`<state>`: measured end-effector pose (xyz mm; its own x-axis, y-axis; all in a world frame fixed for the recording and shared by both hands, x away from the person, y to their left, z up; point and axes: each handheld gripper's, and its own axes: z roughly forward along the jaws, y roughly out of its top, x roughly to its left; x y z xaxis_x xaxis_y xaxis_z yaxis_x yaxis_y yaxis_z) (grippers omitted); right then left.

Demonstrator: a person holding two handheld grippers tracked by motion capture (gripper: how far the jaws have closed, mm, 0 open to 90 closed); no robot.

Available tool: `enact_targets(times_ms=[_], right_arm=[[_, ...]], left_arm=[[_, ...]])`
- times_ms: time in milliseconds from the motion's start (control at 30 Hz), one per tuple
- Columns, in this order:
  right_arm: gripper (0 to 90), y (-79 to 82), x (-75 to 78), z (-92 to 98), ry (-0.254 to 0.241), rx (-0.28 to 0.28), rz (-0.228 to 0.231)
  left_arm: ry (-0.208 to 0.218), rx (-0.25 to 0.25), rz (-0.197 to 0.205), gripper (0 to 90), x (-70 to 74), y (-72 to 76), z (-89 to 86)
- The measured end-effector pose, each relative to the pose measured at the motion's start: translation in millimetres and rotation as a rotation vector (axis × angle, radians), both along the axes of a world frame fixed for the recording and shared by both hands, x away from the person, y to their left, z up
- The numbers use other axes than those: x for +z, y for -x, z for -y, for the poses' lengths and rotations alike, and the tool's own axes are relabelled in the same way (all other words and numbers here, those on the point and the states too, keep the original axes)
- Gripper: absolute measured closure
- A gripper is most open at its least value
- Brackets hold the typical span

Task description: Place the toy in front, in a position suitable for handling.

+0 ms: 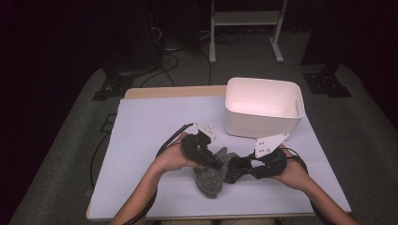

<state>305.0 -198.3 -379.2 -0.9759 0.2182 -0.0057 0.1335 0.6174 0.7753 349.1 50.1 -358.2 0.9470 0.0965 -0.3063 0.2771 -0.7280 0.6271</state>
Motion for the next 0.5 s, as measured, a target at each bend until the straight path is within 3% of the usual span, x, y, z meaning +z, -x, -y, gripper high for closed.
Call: enact_targets(times_ms=[167,500], right_arm=[[62.9,1.4,-3.9,9.5,0.004,-0.010,-0.008],[62.5,5.4,-11.5,26.2,0.011,-0.024,-0.033]], left_arm=[[-0.064,-0.005,0.000,80.0,-12.5,-1.2,6.6],[-0.104,-0.018,0.010,79.6,-18.0,-0.1,18.1]])
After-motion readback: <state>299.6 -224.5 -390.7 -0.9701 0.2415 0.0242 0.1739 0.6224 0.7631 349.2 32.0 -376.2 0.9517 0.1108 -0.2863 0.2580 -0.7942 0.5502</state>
